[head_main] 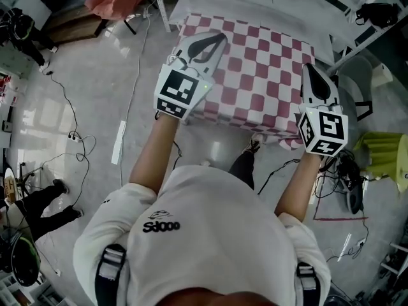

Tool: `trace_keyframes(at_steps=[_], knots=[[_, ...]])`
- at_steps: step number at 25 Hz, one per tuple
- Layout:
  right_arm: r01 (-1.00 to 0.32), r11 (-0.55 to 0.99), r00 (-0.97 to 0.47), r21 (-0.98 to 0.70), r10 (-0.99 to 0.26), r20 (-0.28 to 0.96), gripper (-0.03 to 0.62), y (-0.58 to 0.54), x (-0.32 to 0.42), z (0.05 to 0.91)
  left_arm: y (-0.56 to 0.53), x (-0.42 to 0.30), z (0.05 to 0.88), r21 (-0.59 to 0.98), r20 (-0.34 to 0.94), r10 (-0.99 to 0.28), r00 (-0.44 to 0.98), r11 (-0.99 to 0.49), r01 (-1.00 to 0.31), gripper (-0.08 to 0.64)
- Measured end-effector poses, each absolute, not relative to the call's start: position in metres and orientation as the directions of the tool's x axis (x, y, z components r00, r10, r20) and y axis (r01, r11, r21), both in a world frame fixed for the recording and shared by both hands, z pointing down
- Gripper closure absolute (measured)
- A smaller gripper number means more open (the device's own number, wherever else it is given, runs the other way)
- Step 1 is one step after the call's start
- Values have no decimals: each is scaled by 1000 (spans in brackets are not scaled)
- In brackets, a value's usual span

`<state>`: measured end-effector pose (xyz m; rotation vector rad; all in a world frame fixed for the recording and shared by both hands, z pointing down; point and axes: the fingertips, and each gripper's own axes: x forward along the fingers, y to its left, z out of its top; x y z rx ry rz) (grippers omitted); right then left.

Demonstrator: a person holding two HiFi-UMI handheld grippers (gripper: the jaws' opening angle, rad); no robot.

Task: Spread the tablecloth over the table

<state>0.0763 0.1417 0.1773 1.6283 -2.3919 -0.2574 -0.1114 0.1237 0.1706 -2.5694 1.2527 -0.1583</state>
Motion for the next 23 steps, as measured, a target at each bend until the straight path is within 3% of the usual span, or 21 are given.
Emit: trace_keyframes(at_steps=[23], knots=[[-890, 360, -337, 281, -933, 129, 569, 137, 76, 190, 118, -111, 189, -262, 5, -775, 631, -610, -747, 529]])
